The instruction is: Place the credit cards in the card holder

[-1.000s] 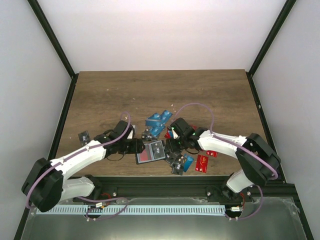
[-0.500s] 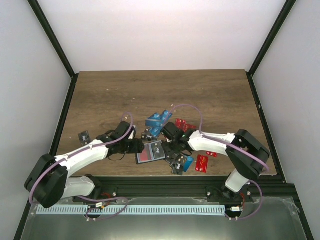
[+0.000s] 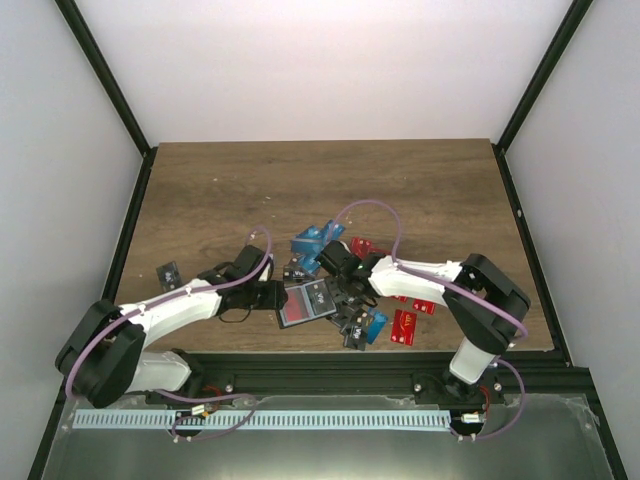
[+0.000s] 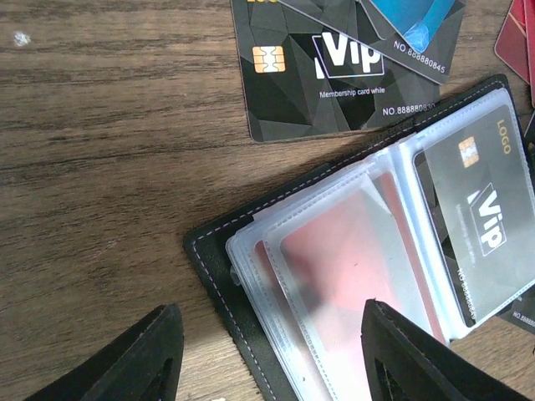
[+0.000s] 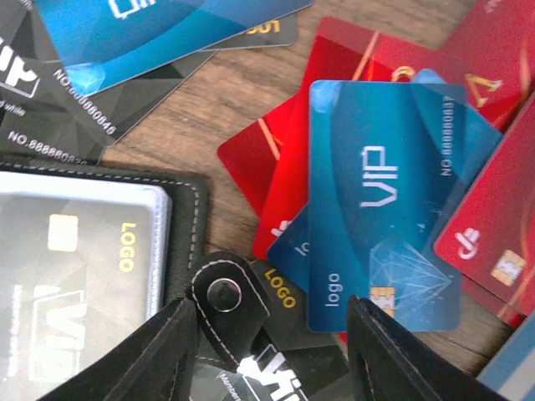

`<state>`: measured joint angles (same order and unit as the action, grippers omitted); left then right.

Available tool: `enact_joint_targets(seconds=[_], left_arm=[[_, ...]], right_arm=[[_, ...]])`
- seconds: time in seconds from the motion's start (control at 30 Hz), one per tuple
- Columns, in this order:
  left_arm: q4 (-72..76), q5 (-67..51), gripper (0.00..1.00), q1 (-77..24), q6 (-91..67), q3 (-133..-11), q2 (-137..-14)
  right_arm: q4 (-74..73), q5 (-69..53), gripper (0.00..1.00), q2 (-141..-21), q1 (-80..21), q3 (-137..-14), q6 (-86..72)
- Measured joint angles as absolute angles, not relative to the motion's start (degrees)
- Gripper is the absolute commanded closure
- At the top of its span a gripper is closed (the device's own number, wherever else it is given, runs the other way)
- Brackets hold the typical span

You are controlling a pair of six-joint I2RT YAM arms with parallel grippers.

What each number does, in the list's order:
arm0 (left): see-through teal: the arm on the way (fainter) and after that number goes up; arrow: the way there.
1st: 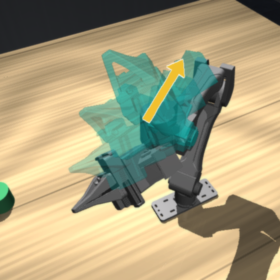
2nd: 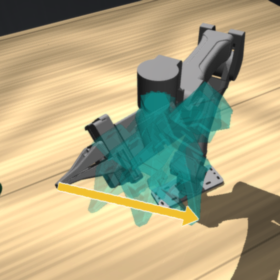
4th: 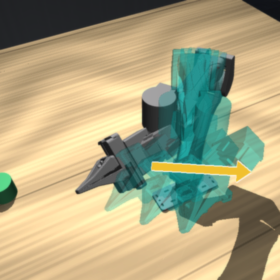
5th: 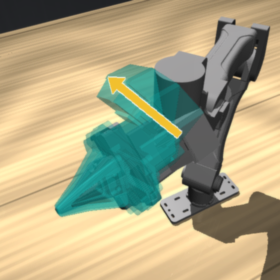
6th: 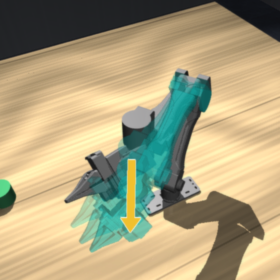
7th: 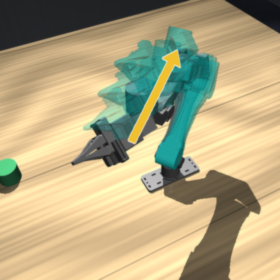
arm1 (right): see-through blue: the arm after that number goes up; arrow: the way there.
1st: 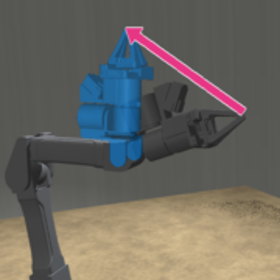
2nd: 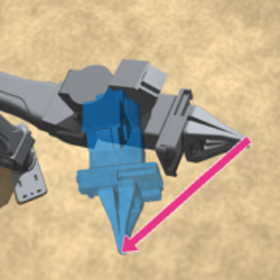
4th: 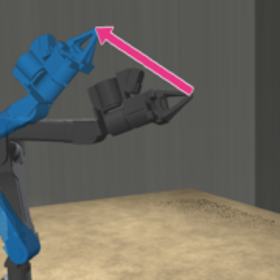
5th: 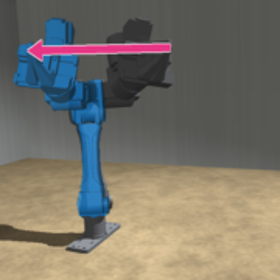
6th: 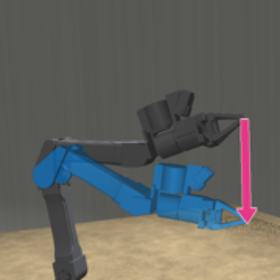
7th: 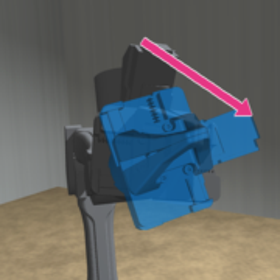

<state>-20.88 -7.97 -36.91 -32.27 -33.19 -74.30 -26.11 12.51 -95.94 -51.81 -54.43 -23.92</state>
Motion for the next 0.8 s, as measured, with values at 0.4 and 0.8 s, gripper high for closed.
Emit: enact_joint_targets(seconds=[0.4,0.8], left_arm=[[-19.77,-7.22,0.43,-36.91,-32.23,-32.45,-73.97],[-19.05,-6.28,0.43,-37.12,-32.82,-30.59,-72.47]], right_arm=[[-28.32,16.73,0.65,-94.19,-51.83,-54.70,-27.59],[-29.10,14.57,0.69,-95.88,-51.83,-55.57,-29.28]])
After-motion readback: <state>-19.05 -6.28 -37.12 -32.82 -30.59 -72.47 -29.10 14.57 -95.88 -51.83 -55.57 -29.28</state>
